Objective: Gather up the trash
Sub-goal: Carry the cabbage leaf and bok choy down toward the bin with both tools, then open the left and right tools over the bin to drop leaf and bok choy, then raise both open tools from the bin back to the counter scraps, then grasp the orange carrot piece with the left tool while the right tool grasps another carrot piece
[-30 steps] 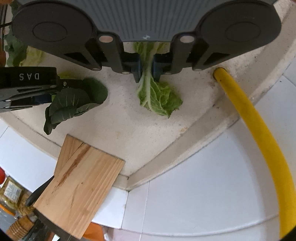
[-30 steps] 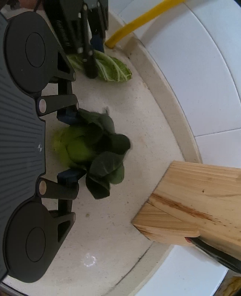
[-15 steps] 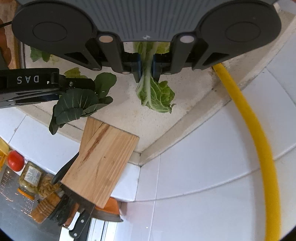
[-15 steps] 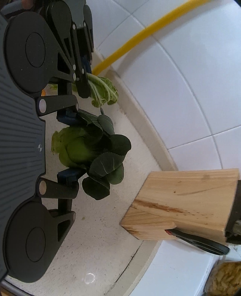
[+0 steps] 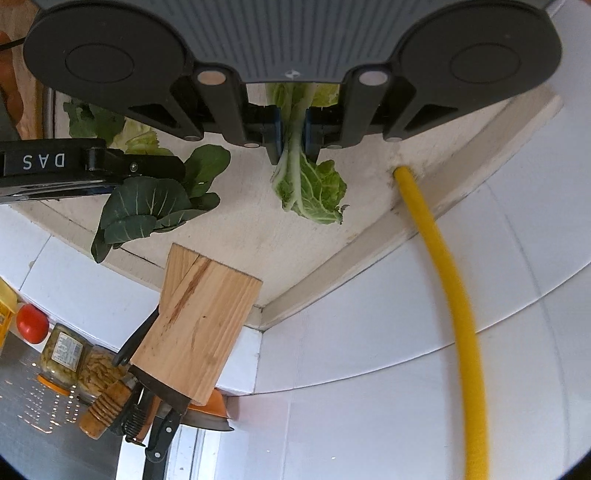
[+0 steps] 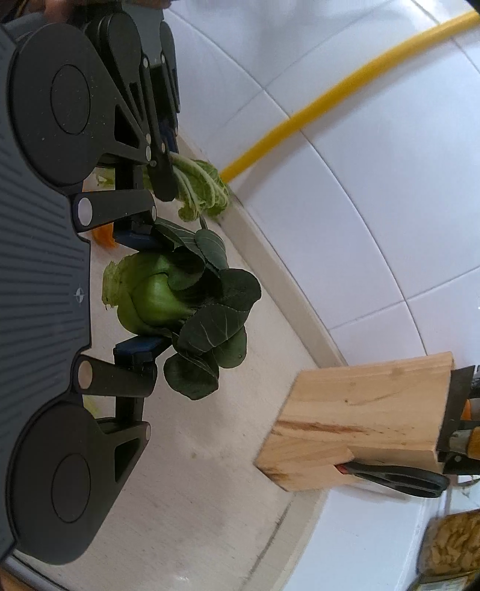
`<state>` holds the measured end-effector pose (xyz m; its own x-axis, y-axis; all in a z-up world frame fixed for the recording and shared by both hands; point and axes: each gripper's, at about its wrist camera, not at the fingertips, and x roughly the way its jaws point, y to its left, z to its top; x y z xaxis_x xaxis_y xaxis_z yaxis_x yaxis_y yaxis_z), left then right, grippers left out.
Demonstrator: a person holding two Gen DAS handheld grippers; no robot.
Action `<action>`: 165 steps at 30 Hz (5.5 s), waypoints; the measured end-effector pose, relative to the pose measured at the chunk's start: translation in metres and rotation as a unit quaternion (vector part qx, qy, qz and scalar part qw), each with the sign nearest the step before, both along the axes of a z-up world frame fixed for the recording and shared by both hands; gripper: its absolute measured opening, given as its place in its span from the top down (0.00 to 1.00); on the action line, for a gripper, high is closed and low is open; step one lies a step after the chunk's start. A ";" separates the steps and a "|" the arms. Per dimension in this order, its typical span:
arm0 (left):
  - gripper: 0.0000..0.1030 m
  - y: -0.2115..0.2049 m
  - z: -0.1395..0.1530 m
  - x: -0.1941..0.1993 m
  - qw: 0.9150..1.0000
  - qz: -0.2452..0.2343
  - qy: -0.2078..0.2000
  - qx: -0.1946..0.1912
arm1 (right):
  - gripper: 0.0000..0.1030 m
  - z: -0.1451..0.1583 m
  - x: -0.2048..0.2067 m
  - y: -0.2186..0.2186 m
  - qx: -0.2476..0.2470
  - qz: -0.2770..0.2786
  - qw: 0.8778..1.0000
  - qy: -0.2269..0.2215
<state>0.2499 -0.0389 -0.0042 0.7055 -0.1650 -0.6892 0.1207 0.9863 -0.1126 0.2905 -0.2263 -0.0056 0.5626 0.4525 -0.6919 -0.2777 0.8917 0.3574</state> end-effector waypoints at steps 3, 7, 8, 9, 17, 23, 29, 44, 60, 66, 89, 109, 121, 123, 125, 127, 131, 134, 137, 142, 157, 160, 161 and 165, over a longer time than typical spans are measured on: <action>0.93 0.005 0.001 -0.011 1.000 0.005 0.000 -0.001 | 0.48 0.000 -0.009 0.005 0.006 0.014 1.000 0.002; 0.93 0.013 0.005 -0.026 1.000 0.008 -0.004 -0.003 | 0.48 0.001 -0.020 0.014 0.010 0.025 1.000 0.004; 0.93 0.016 0.006 -0.030 1.000 0.008 -0.006 -0.005 | 0.48 0.002 -0.023 0.016 0.011 0.027 1.000 0.004; 0.93 0.020 0.007 -0.034 1.000 0.008 -0.008 -0.007 | 0.48 0.004 -0.026 0.019 0.012 0.028 1.000 0.003; 0.93 0.059 0.012 -0.067 0.999 0.026 -0.014 -0.021 | 0.48 0.011 -0.050 0.058 0.005 0.051 0.999 0.002; 0.93 0.091 0.016 -0.094 0.998 0.049 -0.019 -0.027 | 0.48 0.013 -0.070 0.089 0.005 0.073 0.997 0.007; 0.93 0.118 0.014 -0.123 0.997 0.077 -0.018 -0.025 | 0.48 0.013 -0.087 0.120 0.002 0.105 0.994 0.009; 0.93 0.176 -0.012 -0.188 0.987 0.156 0.010 -0.031 | 0.48 -0.010 -0.125 0.204 -0.004 0.196 0.980 0.043; 0.93 0.208 -0.067 -0.227 0.974 0.207 0.086 -0.041 | 0.48 -0.060 -0.151 0.263 -0.035 0.247 0.963 0.103; 0.93 0.213 -0.083 -0.226 0.971 0.212 0.106 -0.031 | 0.47 -0.087 -0.150 0.276 -0.059 0.242 0.960 0.127; 0.83 0.223 -0.082 -0.235 0.975 0.198 0.097 -0.039 | 0.40 -0.100 -0.160 0.285 -0.070 0.193 0.969 0.135; 0.78 0.173 -0.032 -0.201 0.995 0.098 0.023 -0.013 | 0.34 -0.039 -0.161 0.227 -0.043 0.122 0.990 0.062; 0.77 0.128 -0.023 -0.167 0.999 0.035 0.017 -0.014 | 0.32 -0.021 -0.145 0.156 -0.032 0.045 0.998 0.043; 0.76 0.117 -0.022 -0.160 1.000 0.020 0.016 -0.015 | 0.32 -0.020 -0.144 0.142 -0.033 0.031 0.998 0.042; 0.71 0.107 -0.021 -0.152 1.000 0.007 0.016 -0.015 | 0.32 -0.018 -0.144 0.126 -0.036 0.016 0.998 0.040; 0.70 0.095 -0.021 -0.144 1.000 -0.005 0.015 -0.016 | 0.31 -0.016 -0.144 0.110 -0.044 0.000 0.998 0.036; 0.70 0.073 -0.023 -0.122 0.999 -0.025 0.020 -0.018 | 0.29 -0.013 -0.142 0.076 -0.052 -0.032 0.998 0.035; 0.70 0.056 -0.026 -0.103 0.999 -0.038 0.023 -0.022 | 0.29 -0.011 -0.139 0.054 -0.051 -0.054 0.997 0.037; 0.70 0.042 -0.029 -0.081 0.998 -0.044 0.025 -0.025 | 0.28 -0.011 -0.135 0.032 -0.051 -0.073 0.995 0.038; 0.69 0.021 -0.042 -0.040 0.998 -0.052 0.028 -0.024 | 0.27 -0.015 -0.129 0.004 -0.056 -0.096 0.993 0.043; 0.89 0.008 -0.065 -0.010 0.999 -0.020 0.040 -0.007 | 0.31 -0.021 -0.099 -0.039 -0.049 -0.101 0.993 0.041; 0.89 0.010 -0.060 -0.016 0.999 -0.018 0.035 -0.017 | 0.38 -0.022 -0.088 -0.034 -0.061 -0.091 0.994 0.031; 0.89 0.011 -0.058 -0.018 0.999 -0.018 0.033 -0.018 | 0.40 -0.022 -0.083 -0.032 -0.060 -0.085 0.994 0.030; 0.89 0.012 -0.051 -0.026 0.999 -0.022 0.029 -0.023 | 0.41 -0.027 -0.067 -0.022 -0.071 -0.067 0.995 0.022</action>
